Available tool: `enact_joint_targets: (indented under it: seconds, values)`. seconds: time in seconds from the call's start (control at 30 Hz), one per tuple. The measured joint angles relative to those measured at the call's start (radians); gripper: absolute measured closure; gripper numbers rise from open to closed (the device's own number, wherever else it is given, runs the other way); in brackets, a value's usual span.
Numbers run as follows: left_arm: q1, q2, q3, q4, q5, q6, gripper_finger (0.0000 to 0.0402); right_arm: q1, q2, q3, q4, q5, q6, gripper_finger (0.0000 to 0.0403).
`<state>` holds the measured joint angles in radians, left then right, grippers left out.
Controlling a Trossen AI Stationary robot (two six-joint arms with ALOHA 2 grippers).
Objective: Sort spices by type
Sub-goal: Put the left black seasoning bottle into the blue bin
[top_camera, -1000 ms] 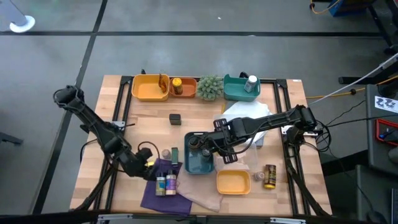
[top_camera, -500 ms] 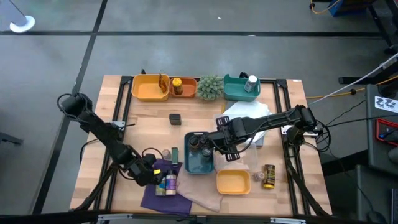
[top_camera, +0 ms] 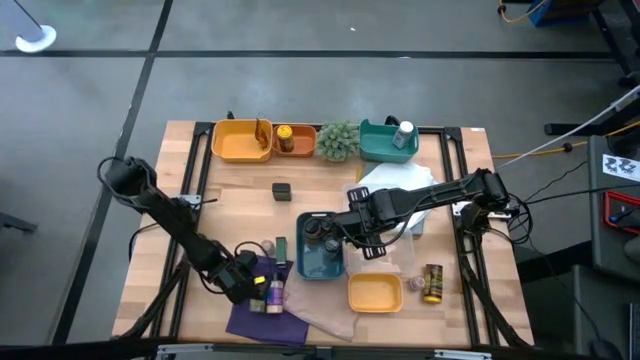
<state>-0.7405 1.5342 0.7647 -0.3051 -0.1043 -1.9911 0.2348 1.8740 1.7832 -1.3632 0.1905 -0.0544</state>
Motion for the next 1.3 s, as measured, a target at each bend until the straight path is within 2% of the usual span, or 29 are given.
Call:
enact_joint_targets:
  seconds: [0.57, 0.7, 0.87, 0.97, 1.1, 1.3]
  values:
    - [0.004, 0.066, 0.003, 0.008, -0.033, 0.065, 0.0143, 0.0, 0.0, 0.0, 0.001, -0.012, 0.001, 0.0155]
    - [0.004, 0.048, -0.001, -0.003, -0.033, 0.103, 0.0177, 0.0, 0.0, 0.0, 0.0, -0.052, 0.002, 0.0155]
    - [0.004, 0.024, -0.002, -0.005, -0.044, 0.146, 0.0242, 0.0, -0.001, 0.0, 0.001, -0.052, 0.001, 0.0155]
    - [0.004, 0.012, -0.002, -0.004, -0.044, 0.167, 0.0267, 0.0, -0.001, 0.0, 0.005, -0.052, 0.001, 0.0155]
    - [0.002, -0.03, -0.002, -0.001, -0.063, 0.205, 0.0274, 0.0, -0.001, 0.0, 0.038, -0.052, 0.001, 0.0155]
    - [-0.006, -0.126, -0.002, 0.0, -0.185, 0.337, 0.0267, 0.0, -0.001, 0.0, 0.157, -0.052, -0.006, 0.0155]
